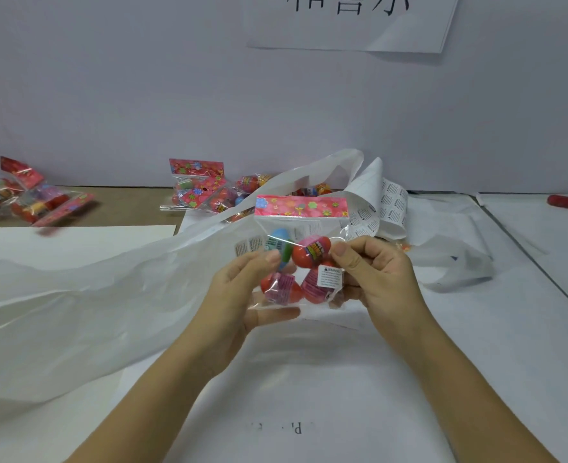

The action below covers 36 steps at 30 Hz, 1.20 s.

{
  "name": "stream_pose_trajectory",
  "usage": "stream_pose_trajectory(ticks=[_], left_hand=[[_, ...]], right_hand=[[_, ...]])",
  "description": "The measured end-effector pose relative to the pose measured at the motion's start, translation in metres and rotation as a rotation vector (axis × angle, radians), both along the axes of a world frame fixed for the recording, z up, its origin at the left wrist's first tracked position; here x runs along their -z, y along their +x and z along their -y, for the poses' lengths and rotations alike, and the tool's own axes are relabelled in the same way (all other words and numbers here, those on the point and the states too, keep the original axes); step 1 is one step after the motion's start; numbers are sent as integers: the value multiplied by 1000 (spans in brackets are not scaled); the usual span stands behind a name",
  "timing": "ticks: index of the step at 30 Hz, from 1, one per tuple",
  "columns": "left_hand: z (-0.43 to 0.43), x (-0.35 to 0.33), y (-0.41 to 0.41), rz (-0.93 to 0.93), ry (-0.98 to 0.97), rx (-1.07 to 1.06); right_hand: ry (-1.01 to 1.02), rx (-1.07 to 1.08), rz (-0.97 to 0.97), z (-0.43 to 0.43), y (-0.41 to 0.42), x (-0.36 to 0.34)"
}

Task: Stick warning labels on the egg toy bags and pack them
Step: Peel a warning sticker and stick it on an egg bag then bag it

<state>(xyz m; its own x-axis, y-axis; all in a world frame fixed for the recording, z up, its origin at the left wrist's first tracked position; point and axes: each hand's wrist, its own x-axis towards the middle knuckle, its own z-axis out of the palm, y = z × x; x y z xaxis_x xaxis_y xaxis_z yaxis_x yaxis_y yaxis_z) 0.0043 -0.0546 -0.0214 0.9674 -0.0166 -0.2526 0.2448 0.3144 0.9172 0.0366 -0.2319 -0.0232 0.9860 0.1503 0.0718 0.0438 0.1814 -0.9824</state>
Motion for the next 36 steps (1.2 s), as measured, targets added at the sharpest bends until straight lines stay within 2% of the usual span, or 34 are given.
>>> stream_pose_trajectory(ticks=[9,15,21,23,27,28,30,31,33,36], left_hand=[[2,-1,-4,61,14,37],[-1,2,-2,97,68,-24],[2,4,-5,129,131,-41],[4,3,-6,127,99,-46],[5,5,-4,149,3,-162],[5,6,-4,164,0,-168],[10,7,-7,219,-2,-66],[12,8,-9,264,33,16],[17,10,-14,341,154,108],[19,9,-19,399,279,59]], right_hand=[[-126,-17,44,1,-2,-3],[-121,-166,-93,-4,-5,-2],[-256,-108,-64,-8,-8,7],[-226,-91,-69,-12,-10,7],[-236,176,77,-14,-11,9],[-206,150,97,-15,-13,9],[-90,-36,44,-19,-17,10],[-66,-104,7,-21,-19,10],[-63,-91,-29,-23,-18,12],[2,28,-63,-18,-12,12]])
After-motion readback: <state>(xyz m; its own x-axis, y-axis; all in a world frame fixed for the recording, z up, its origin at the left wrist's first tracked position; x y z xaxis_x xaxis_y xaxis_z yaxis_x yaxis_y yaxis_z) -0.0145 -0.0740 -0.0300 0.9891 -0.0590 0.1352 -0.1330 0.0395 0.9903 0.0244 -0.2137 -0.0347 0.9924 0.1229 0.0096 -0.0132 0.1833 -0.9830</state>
